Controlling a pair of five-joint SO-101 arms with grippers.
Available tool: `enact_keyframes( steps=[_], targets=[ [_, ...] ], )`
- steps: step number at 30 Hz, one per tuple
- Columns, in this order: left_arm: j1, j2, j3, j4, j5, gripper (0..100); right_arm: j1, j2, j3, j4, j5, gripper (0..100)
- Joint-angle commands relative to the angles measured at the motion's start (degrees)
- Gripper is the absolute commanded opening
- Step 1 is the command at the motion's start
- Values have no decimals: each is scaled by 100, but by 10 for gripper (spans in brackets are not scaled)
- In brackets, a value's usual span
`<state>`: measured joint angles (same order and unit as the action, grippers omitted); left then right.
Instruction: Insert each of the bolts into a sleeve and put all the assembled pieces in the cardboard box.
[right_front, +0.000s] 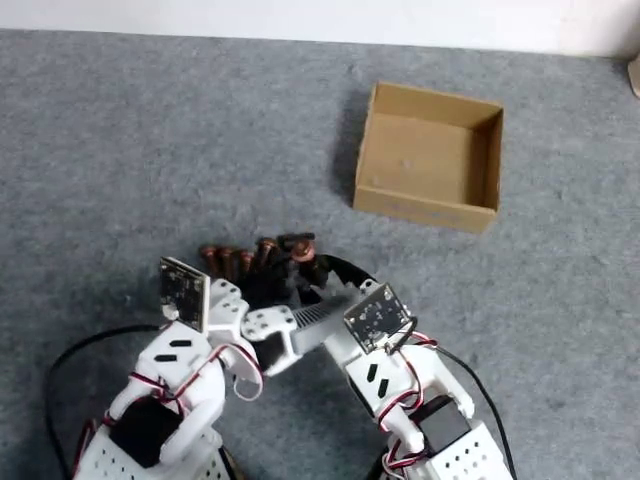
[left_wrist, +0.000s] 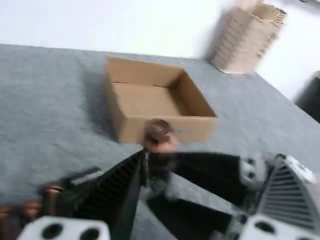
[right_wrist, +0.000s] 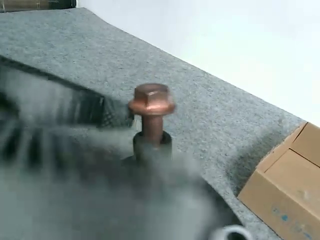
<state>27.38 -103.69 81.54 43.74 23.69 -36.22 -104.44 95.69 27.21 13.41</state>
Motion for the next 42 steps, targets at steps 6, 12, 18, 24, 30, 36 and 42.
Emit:
enact_keyframes(
  steps=[6, 12, 18, 24, 30, 36, 42],
  targets=[
    [-400, -66, -180, 0, -79, 357, 84, -84, 549, -198, 105, 5],
    [-400, -66, -48, -141, -53, 357, 101, -84, 549, -198, 105, 5],
    [-1112, -31, -242, -396, 765, 355, 101, -84, 567, -198, 105, 5],
    [-1851, -31, -48, -985, 914, 28, 127, -84, 593, -198, 105, 5],
    [-2448, -31, 901, -2233, 870, 1, 602, -57, 558, -101, 97, 5],
    [-2545, -22, 1543, -2743, 818, 8, 734, -48, -215, 1112, 123, 5],
    [-2431, -22, 1569, -2708, 475, 8, 1675, 488, -1138, 1253, 273, 5]
  ],
)
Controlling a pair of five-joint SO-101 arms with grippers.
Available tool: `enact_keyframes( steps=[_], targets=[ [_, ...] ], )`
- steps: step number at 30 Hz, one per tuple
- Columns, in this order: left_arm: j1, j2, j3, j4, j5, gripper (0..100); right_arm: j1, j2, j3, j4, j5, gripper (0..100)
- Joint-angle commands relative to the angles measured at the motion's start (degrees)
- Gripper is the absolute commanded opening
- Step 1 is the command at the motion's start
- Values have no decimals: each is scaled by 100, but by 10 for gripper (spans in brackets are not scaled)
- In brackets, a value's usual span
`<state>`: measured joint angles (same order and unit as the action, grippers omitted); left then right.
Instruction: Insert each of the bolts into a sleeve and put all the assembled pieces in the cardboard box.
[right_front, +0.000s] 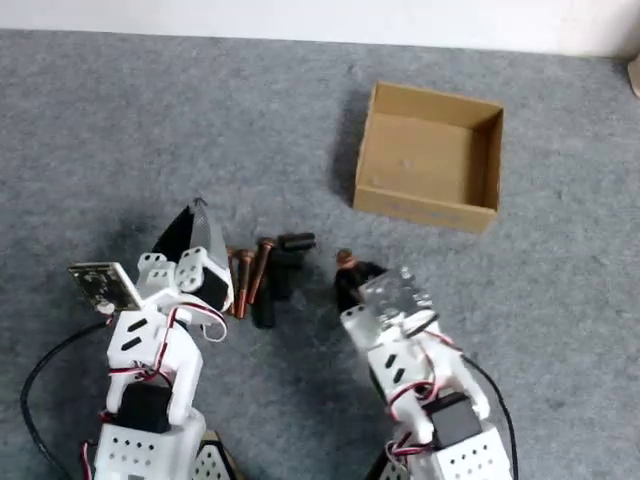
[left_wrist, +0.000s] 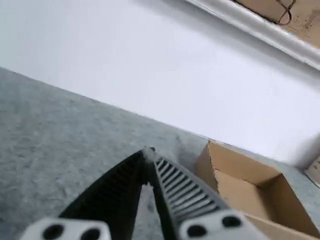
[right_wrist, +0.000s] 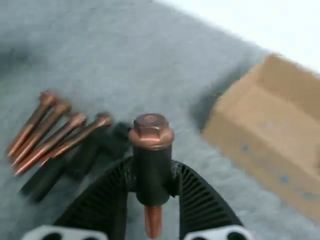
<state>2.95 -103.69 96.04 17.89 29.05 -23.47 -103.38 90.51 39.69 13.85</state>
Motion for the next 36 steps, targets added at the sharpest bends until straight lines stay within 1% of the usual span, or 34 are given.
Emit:
enact_keyframes(
  steps=[1, 4, 6, 10, 12, 14, 19, 23, 25, 28, 32, 34, 36],
  targets=[
    [-13, -22, 119, -114, -62, 8, 444, 725, -752, 4, 360, 5],
    [-40, -22, 119, -105, -62, 8, 514, 2132, -1596, -4, 545, 5],
    [-40, -22, 119, -105, -62, 8, 734, 3301, -2440, -4, 527, 5],
    [-48, -22, 119, -97, -62, 8, 1270, 5710, -4620, 22, 536, 5],
    [-48, -22, 119, -97, -70, 8, 1481, 6897, -5851, 198, 554, 5],
    [-48, -22, 119, -88, -97, 8, 1648, 8119, -7266, 637, 563, 5],
    [-22, -13, 119, -70, -97, 8, 1974, 11363, -11380, 2360, 563, 5],
    [-13, -22, 119, 0, -105, 8, 2158, 13798, -14536, 3530, 571, 5],
    [-4, -22, 119, 0, -105, 8, 2185, 14888, -15952, 3934, 791, 5],
    [-4, -22, 119, 0, -105, 8, 2185, 16312, -17789, 4277, 1160, 5],
    [-4, -22, 119, 0, -105, 8, 2255, 17736, -19134, 4637, 1160, 5],
    [-4, -22, 119, 0, -105, 8, 2299, 18097, -19371, 4664, 1178, 5],
    [-4, -22, 119, 0, -105, 8, 2378, 18290, -19292, 4664, 1169, 5]
  ],
)
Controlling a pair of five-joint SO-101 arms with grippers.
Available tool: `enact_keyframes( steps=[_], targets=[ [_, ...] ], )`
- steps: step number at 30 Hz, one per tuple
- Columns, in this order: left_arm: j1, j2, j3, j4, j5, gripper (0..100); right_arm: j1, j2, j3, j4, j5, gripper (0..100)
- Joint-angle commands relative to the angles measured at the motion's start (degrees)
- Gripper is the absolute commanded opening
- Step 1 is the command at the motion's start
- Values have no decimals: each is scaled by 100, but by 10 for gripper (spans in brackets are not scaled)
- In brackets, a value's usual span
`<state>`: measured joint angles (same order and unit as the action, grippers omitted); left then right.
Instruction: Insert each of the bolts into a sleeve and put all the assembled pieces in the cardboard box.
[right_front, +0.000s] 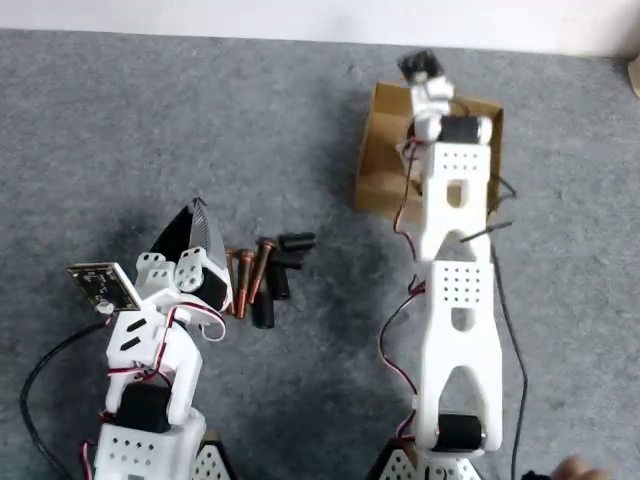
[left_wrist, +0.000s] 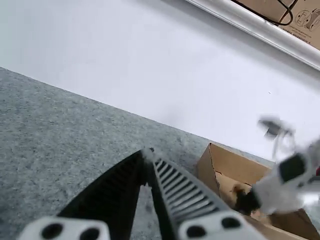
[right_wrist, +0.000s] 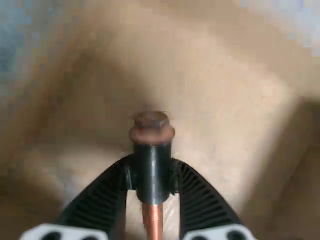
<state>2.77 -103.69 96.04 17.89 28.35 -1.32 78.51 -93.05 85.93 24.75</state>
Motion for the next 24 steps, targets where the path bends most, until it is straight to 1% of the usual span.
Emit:
enact_keyframes(
  steps=[1, 7, 8, 9, 13, 14, 15, 20, 24],
  targets=[
    [13, -22, 119, 0, -35, 8, 180, 180, -884, 40, 79, 5],
    [75, -22, 119, 0, -35, 8, 189, 330, -848, 40, 70, 9],
    [75, -22, 119, 0, -35, 8, 189, 330, -848, 40, 70, 23],
    [75, -22, 119, 0, -35, 8, 189, 330, -857, 40, 70, 56],
    [75, -22, 119, 0, -44, 8, 180, 321, -857, 92, 70, 283],
    [75, -22, 119, 0, -44, 8, 180, 286, -857, 110, 79, 320],
    [75, -22, 119, 0, -44, 8, 180, 207, -857, 119, 88, 333],
    [92, -22, 119, 9, -44, 8, 171, -558, -857, 163, 70, 317],
    [92, -22, 119, 18, -44, 8, 48, -1446, -857, 488, 62, 317]
  ],
)
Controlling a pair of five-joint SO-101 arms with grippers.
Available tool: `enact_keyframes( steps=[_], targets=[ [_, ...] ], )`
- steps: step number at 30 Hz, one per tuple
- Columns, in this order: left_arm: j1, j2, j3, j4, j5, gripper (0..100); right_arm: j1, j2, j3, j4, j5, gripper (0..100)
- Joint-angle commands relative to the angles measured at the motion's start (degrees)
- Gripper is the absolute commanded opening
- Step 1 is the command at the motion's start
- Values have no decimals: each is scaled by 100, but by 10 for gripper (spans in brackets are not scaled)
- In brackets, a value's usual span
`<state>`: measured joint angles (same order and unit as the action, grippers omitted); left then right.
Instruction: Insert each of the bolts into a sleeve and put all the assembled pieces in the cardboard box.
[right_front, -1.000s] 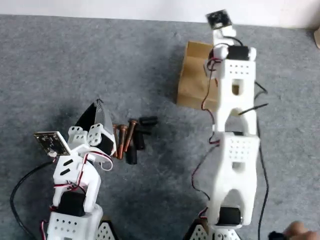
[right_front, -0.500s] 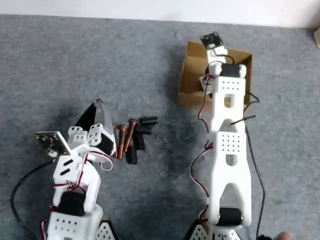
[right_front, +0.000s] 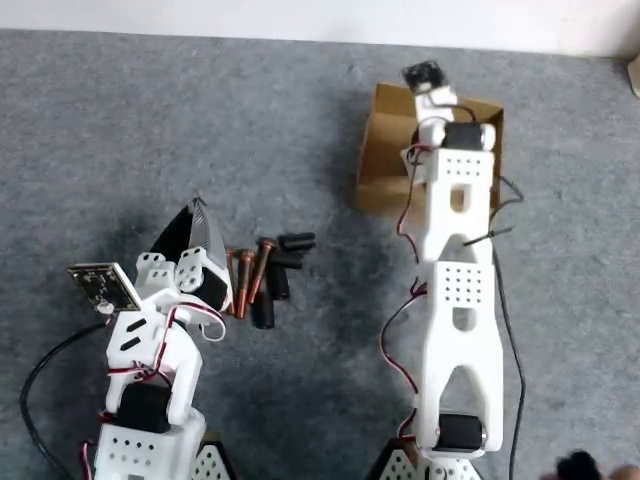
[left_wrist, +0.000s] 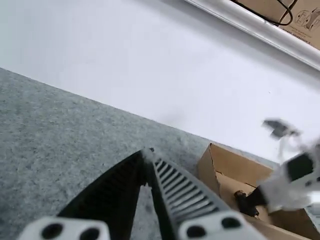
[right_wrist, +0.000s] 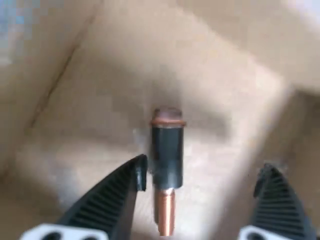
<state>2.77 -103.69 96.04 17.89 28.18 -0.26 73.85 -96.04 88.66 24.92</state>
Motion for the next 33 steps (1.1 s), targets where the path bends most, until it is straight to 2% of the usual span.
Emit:
enact_keyframes(
  steps=[1, 6, 8, 18, 24, 28, 33],
  targets=[
    [92, -22, 119, 18, -26, 8, -101, -1191, -567, 365, 26, 317],
    [92, -22, 119, 18, -26, 8, -462, -2185, -558, 1253, -765, 317],
    [75, -22, 119, 18, -26, 8, -549, -2484, -462, 1262, -1196, 317],
    [66, -22, 119, 18, -26, 10, -1059, -4101, 2026, 1244, -1846, 317],
    [48, -22, 119, 18, -26, 10, -1930, -5912, 3899, 1244, -1688, 317],
    [-259, -31, 92, 18, -35, 10, -2738, -7565, 5305, 1226, -1565, 317],
    [-435, -57, 92, 18, -844, 7, -3565, -9112, 7530, 927, -149, 317]
  ],
)
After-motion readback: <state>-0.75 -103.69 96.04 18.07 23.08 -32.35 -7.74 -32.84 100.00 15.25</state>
